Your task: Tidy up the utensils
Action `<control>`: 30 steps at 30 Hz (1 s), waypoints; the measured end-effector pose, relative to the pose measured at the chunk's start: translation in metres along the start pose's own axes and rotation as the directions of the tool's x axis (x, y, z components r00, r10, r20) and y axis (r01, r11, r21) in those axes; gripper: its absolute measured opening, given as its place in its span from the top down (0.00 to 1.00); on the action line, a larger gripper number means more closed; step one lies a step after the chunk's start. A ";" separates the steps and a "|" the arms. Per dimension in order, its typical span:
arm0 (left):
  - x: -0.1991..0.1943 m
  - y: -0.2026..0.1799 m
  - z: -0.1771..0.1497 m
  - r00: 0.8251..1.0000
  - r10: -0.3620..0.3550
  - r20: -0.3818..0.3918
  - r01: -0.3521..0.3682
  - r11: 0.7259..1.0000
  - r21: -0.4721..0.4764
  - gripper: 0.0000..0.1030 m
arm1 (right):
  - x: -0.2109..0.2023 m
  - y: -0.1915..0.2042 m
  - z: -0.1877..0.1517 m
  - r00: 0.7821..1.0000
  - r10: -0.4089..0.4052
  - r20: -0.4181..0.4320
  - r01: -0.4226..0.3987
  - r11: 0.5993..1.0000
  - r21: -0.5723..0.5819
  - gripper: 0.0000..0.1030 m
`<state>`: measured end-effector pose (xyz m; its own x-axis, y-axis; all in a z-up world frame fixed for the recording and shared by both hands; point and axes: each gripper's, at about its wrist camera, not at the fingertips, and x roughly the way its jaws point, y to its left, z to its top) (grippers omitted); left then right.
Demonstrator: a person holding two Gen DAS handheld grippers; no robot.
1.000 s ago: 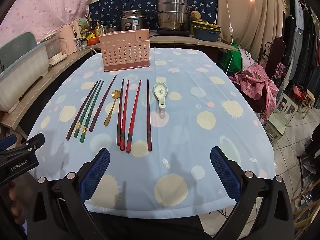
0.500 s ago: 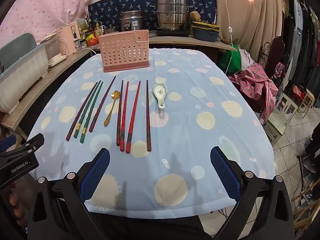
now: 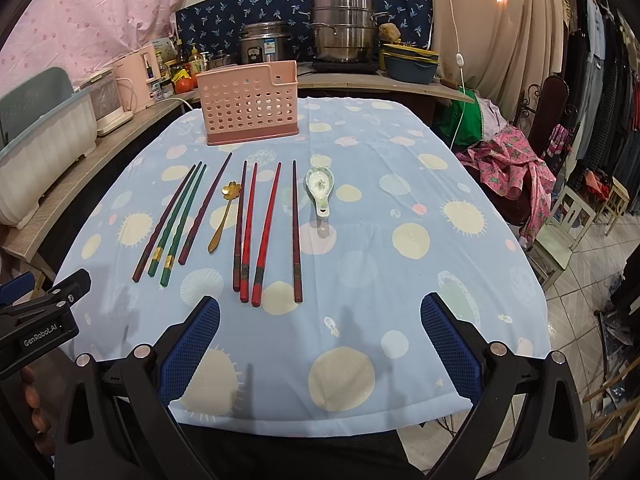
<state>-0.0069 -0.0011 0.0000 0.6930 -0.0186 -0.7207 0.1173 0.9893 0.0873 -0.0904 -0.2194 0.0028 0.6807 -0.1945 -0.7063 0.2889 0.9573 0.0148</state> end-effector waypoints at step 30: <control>-0.003 -0.002 0.000 1.000 -0.020 0.013 0.020 1.000 0.011 0.07 | -0.002 0.000 0.000 1.000 0.001 0.003 -0.001 1.000 0.001 0.06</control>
<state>-0.0095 -0.0034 0.0017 0.7000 -0.0404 -0.7130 0.1387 0.9871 0.0803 -0.0914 -0.2189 0.0041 0.6827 -0.1945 -0.7044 0.2889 0.9572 0.0157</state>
